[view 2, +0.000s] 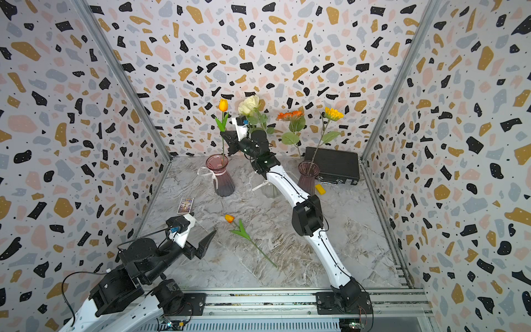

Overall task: Arrange the flowers in different vases according to their variety
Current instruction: Insert the flower into the vase.

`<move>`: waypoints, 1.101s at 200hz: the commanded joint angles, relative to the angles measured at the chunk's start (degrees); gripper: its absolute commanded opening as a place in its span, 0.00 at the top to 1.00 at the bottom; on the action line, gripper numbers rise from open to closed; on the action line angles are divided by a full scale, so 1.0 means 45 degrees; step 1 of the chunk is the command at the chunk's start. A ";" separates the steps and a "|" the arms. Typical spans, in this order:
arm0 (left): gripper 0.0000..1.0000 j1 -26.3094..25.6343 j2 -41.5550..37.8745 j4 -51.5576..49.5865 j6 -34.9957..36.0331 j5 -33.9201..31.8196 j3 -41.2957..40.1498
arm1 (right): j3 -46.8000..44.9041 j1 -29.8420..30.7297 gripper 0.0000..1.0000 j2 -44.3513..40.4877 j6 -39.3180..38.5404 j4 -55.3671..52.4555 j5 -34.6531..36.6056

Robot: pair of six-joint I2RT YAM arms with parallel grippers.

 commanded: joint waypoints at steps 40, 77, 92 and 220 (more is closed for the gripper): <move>0.00 -0.0048 -0.0225 0.0468 0.0117 -0.0083 -0.0290 | 0.0386 0.0205 1.00 -0.0134 -0.0354 -0.0322 -0.0446; 0.00 -0.0049 -0.0255 0.0538 0.0085 -0.0064 -0.0355 | 0.0366 0.0603 1.00 -0.0019 -0.1058 -0.1279 -0.0677; 0.00 -0.0037 -0.0256 0.0538 0.0085 -0.0081 -0.0353 | 0.0262 0.0697 1.00 -0.0011 -0.1192 -0.1528 -0.0702; 0.00 -0.0032 -0.0331 0.0451 0.0182 -0.0214 -0.0296 | -0.1093 0.0817 0.67 -0.0526 -0.1302 -0.2071 -0.0726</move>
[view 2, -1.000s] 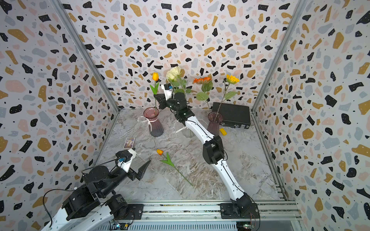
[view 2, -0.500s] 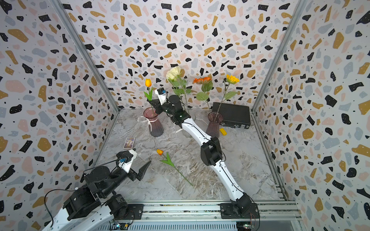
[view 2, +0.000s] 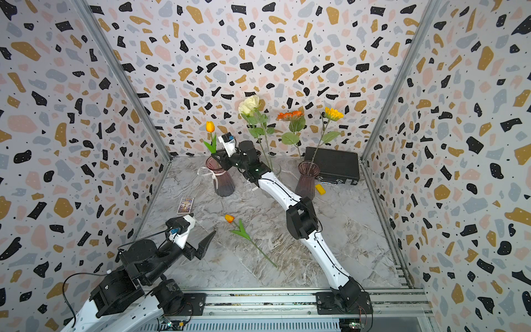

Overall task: Arrange the flowers in different vases according to their variety
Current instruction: Insert the flower into the vase.

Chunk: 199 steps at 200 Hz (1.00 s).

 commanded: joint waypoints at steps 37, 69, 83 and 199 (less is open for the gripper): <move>0.00 -0.0044 -0.0001 0.0441 0.0104 0.0028 0.0073 | -0.0408 -0.0028 0.58 -0.1088 -0.0272 -0.0295 -0.0074; 0.00 -0.0048 -0.0045 0.0308 0.0041 0.0132 0.0244 | -0.0414 -0.0028 0.56 -0.1380 -0.0234 -0.0353 -0.0151; 0.00 -0.0049 -0.0075 0.0235 -0.0022 0.0189 0.0311 | -0.0532 -0.0009 0.56 -0.1582 -0.0234 -0.0380 -0.0191; 0.00 -0.0049 -0.0450 -0.0893 -0.0089 0.0120 0.1009 | -0.6086 0.0206 0.53 -0.6814 -0.1493 -0.0624 0.0606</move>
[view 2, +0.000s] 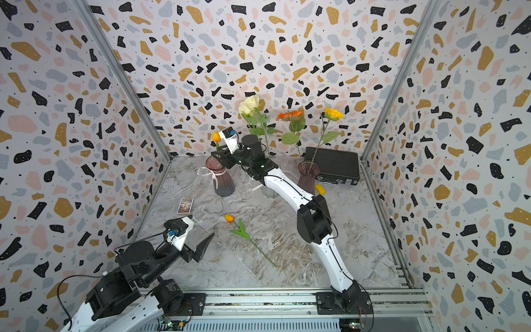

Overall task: Arrange the flowers in different vases according to their variety
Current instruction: Insert the flower into the vase, then pick up the flower at the center of the board.

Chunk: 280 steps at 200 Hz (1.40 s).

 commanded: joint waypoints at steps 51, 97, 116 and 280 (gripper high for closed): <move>0.00 -0.0045 -0.0169 -0.1677 0.0280 -0.0959 0.1685 | -0.3630 0.0873 0.53 -0.6199 -0.3945 -0.6645 0.2769; 0.00 -0.0047 0.0004 -0.2903 -0.0323 -0.1794 0.2659 | -0.4598 0.1190 0.53 -0.7575 -0.3283 -1.1791 0.2857; 0.00 -0.0048 0.0095 -0.3332 -0.0710 -0.2148 0.3064 | -0.5603 0.1680 0.52 -0.7605 -0.3265 -1.2679 0.2994; 0.00 -0.0047 0.1057 -0.4254 -0.2010 -0.1825 0.3544 | -0.3935 0.3681 0.55 -0.0588 -0.2765 -1.3839 0.4269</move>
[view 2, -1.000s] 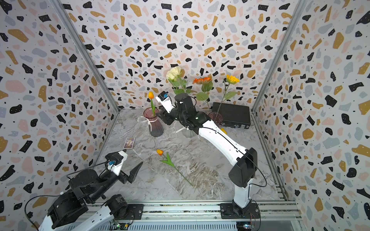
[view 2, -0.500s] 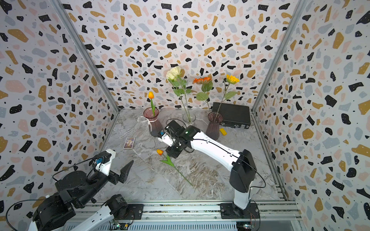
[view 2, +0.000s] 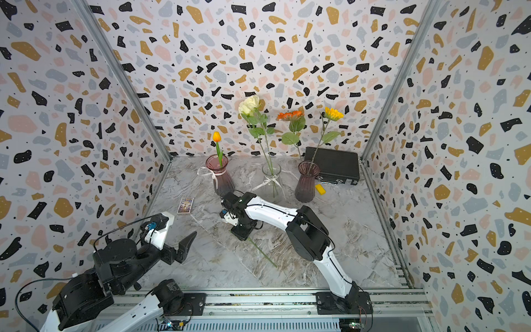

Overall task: Arrange the flowers in different vases according to their variety
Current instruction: Pick up the flower at the center of the board.

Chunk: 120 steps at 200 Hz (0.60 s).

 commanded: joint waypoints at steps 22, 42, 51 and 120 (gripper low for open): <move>0.00 -0.0034 -0.0011 0.0146 0.0024 0.0010 0.0106 | 0.0804 0.0188 0.55 0.0527 0.0317 -0.0589 0.0538; 0.00 -0.0047 -0.0044 0.0161 0.0074 -0.0005 0.0088 | 0.0974 0.0230 0.56 0.0812 0.0414 -0.0618 0.0885; 0.00 -0.0049 -0.0054 0.0147 0.0093 -0.0009 0.0084 | 0.1090 0.0267 0.56 0.0965 0.0447 -0.0689 0.1120; 0.00 -0.0040 -0.0080 0.0176 0.0151 0.0030 0.0147 | 0.2442 0.0532 0.57 0.1519 0.0457 -0.1697 0.3305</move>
